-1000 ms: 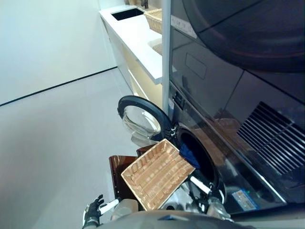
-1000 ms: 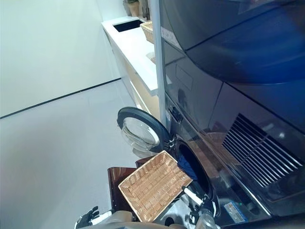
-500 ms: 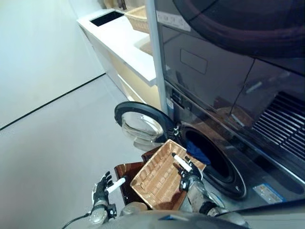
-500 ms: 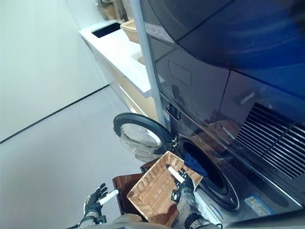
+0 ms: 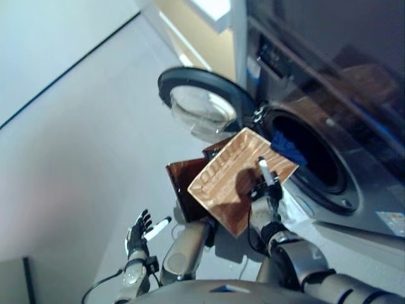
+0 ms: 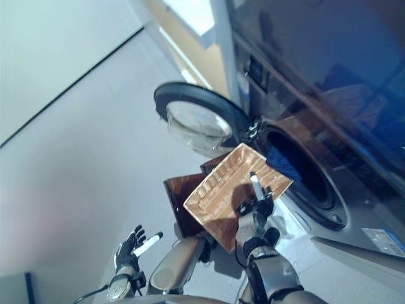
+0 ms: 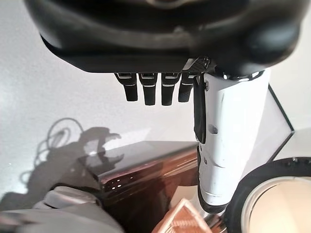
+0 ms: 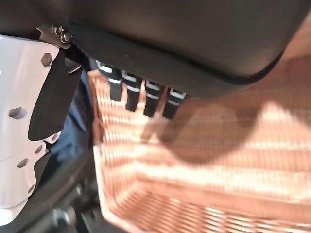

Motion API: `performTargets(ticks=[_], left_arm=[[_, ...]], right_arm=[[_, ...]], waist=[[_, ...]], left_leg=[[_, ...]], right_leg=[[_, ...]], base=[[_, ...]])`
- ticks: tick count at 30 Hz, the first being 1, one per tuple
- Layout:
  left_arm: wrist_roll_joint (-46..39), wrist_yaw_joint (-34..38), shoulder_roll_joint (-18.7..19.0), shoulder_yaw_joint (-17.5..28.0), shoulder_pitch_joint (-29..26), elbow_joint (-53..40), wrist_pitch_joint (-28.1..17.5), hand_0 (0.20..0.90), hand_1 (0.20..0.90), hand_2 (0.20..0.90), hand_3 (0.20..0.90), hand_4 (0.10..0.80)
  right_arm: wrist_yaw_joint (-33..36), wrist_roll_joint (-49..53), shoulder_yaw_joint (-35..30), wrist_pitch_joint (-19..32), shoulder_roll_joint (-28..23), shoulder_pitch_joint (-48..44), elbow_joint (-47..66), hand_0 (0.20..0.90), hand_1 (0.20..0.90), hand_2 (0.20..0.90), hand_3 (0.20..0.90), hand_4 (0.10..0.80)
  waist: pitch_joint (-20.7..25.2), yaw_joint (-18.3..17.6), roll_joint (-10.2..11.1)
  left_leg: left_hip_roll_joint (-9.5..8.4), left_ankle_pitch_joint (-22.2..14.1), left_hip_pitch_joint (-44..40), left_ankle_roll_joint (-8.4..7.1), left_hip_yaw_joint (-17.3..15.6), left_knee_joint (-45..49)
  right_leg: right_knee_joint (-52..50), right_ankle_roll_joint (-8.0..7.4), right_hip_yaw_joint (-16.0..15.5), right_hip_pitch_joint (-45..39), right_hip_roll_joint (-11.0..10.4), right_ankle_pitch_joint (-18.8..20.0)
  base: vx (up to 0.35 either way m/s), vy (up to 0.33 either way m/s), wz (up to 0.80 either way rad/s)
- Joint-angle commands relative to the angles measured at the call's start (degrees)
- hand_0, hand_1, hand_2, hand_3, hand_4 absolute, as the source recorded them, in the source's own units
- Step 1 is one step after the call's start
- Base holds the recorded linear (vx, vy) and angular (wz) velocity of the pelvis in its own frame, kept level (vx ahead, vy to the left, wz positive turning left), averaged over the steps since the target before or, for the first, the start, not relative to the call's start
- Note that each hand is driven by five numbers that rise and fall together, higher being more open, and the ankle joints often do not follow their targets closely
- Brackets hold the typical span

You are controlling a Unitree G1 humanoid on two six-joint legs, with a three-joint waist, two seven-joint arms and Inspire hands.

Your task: Pick up the clothes and place them into the washing machine

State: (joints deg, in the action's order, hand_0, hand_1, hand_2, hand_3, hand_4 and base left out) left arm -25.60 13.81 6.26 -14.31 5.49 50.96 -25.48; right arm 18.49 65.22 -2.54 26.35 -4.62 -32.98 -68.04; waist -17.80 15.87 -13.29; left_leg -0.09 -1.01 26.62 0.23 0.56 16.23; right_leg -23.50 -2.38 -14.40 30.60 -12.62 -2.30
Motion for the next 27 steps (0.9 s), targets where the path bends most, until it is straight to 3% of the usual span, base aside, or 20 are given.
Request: performTargets(ticks=[1,8,15,24,27], left_arm=[[0.63,3.26,5.59,-0.01,-0.31,-5.00,-4.98,0.900,0.900,0.900,0.900,0.800],[0.68,3.72,4.75,-1.49,-1.34,0.16,-4.46,0.900,0.900,0.900,0.900,0.800],[-0.49,2.83,3.77,-3.42,-0.81,0.26,-4.60,0.900,0.900,0.900,0.900,0.800],[-1.34,2.58,3.02,-4.60,-1.28,-0.72,-4.82,0.900,0.900,0.900,0.900,0.800],[-0.52,2.62,3.49,-4.06,-0.23,-2.65,-4.98,0.900,0.900,0.900,0.900,0.800]], right_arm=[[0.90,-0.08,-1.82,4.50,-1.41,-5.65,4.46,0.900,0.900,0.900,0.900,0.800],[3.14,-0.25,-5.57,5.13,-8.31,-12.56,1.58,0.900,0.900,0.900,0.900,0.800],[5.06,-0.25,-8.71,5.28,-16.13,-17.54,-1.55,0.900,0.900,0.900,0.900,0.800],[8.26,-2.20,-10.41,5.62,-22.37,-20.22,-3.09,0.900,0.900,0.900,0.900,0.800],[10.31,-6.55,-9.96,4.90,-30.31,-22.34,-2.20,0.900,0.900,0.900,0.900,0.800]], waist=[[0.29,1.39,-0.90],[-0.17,2.30,-3.00],[-0.25,3.19,-5.85],[0.21,3.41,-8.48],[1.13,3.74,-9.54]], left_leg=[[-1.16,4.70,8.57,-2.87,1.49,2.22],[-2.76,3.89,9.31,-2.30,1.13,1.83],[-4.11,3.83,9.31,-1.97,0.20,0.55],[-5.38,4.40,8.34,-1.86,-0.38,-2.04],[-5.90,4.40,7.56,-1.89,-0.61,-2.92]], right_leg=[[-0.92,-4.20,1.84,-5.13,-1.86,-4.39],[-1.56,-4.99,3.12,-3.57,-3.72,-4.74],[-0.41,-5.66,4.08,-3.21,-4.80,-4.43],[1.69,-6.29,4.97,-3.63,-5.68,-3.53],[2.25,-6.43,5.39,-3.74,-6.21,-3.32]], base=[[0.014,0.097,0.12],[0.041,0.090,0.09],[0.047,0.085,-0.03],[0.055,0.055,-0.04],[0.051,0.047,-0.04]])
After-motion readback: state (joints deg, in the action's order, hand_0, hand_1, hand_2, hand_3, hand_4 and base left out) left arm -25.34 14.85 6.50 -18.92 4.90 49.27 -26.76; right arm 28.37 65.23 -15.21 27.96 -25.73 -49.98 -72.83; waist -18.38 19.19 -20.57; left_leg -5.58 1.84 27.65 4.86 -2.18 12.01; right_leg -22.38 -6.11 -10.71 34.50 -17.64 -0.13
